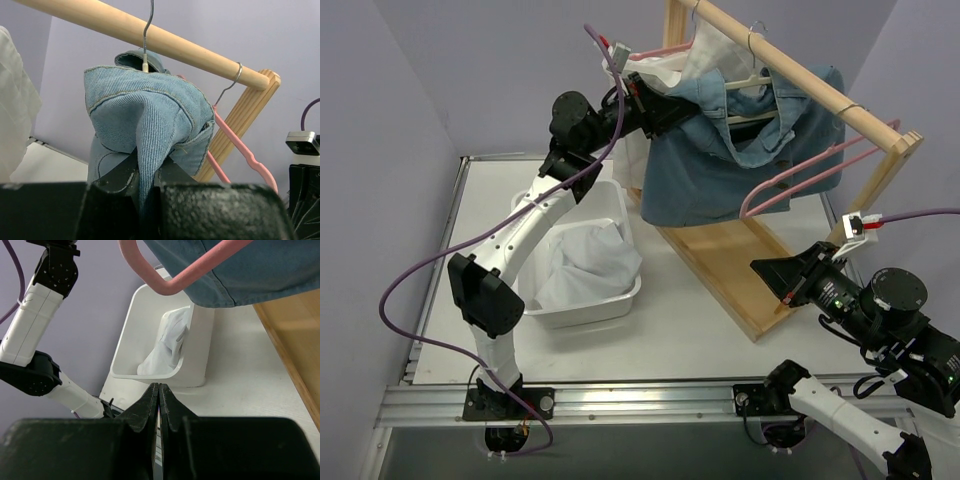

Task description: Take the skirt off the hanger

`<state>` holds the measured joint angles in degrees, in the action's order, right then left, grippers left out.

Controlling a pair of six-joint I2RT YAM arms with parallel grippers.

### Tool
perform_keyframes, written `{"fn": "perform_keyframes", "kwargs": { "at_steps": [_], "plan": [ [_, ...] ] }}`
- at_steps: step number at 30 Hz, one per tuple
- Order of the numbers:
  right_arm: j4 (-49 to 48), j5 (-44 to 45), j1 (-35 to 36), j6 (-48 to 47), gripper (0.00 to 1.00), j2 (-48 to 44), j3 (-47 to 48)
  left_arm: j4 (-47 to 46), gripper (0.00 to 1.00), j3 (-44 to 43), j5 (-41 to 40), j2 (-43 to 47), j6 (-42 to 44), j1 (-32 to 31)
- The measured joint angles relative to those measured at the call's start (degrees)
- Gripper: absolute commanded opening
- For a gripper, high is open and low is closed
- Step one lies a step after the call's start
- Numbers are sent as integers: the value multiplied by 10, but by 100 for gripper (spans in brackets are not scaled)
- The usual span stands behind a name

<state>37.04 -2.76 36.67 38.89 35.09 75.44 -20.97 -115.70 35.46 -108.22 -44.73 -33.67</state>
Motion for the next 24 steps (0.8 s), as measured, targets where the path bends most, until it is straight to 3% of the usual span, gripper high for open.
{"fn": "perform_keyframes", "kwargs": {
  "at_steps": [15, 24],
  "plan": [
    [-10, 0, 0, -2, 0, 4, -2, -69, 2, 130, 42, 77, -46, 32],
    [-25, 0, 0, -2, 2, 29, -9, -21, 2, 232, 32, 168, -25, 45]
  ]
}}
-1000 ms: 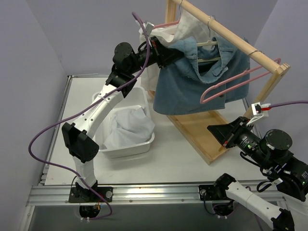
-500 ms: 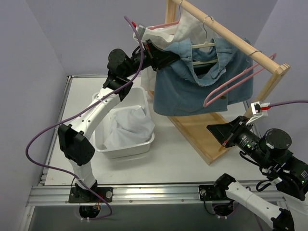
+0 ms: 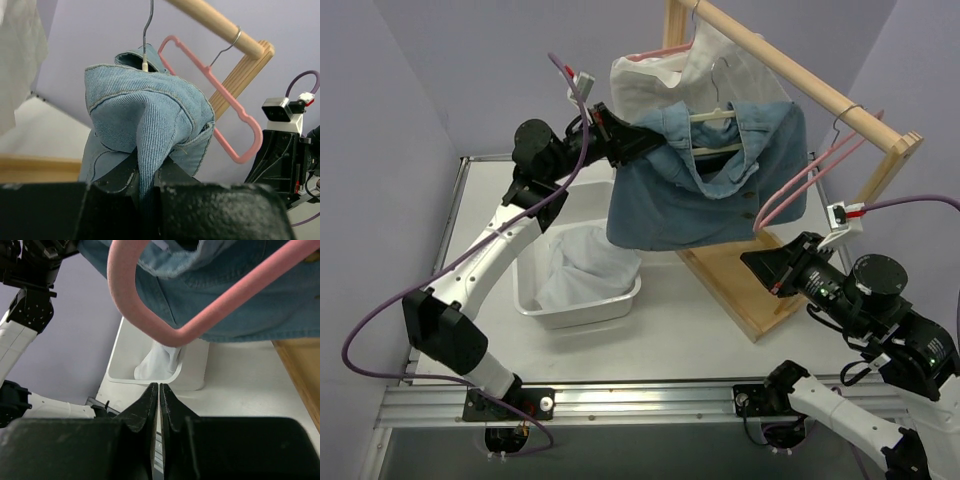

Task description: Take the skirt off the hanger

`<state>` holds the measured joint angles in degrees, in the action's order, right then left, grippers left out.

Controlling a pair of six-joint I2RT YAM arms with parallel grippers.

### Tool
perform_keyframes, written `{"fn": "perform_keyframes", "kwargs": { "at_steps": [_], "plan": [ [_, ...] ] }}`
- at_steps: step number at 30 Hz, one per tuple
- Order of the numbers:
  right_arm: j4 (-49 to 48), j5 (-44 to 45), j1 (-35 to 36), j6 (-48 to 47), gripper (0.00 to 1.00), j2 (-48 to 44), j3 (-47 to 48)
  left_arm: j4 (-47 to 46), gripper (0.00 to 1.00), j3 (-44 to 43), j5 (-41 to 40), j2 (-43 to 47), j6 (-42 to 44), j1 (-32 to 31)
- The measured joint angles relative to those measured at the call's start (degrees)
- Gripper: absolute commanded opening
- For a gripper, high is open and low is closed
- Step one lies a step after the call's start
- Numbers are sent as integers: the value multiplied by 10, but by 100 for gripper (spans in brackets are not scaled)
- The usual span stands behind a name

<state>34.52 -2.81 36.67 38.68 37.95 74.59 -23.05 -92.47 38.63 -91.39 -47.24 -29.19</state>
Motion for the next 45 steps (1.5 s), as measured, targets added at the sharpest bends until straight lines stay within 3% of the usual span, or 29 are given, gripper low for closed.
{"fn": "perform_keyframes", "kwargs": {
  "at_steps": [6, 12, 20, 26, 45],
  "plan": [
    [-34, -13, 0, -2, 4, 40, -16, 40, 2, 110, -8, 42, 3, -1],
    [-72, -33, 0, -1, 6, 70, -43, 141, 2, 176, -14, 71, 51, -12],
    [-116, -36, 0, 0, 24, 81, -56, 260, 2, 180, -55, 175, 149, -65],
    [-134, -23, 0, 3, 29, 102, -56, 299, 2, 180, -70, 205, 183, -102],
    [-127, 103, 0, 11, 29, 117, -57, 332, 2, 195, -93, 212, 216, -128]
  ]
}}
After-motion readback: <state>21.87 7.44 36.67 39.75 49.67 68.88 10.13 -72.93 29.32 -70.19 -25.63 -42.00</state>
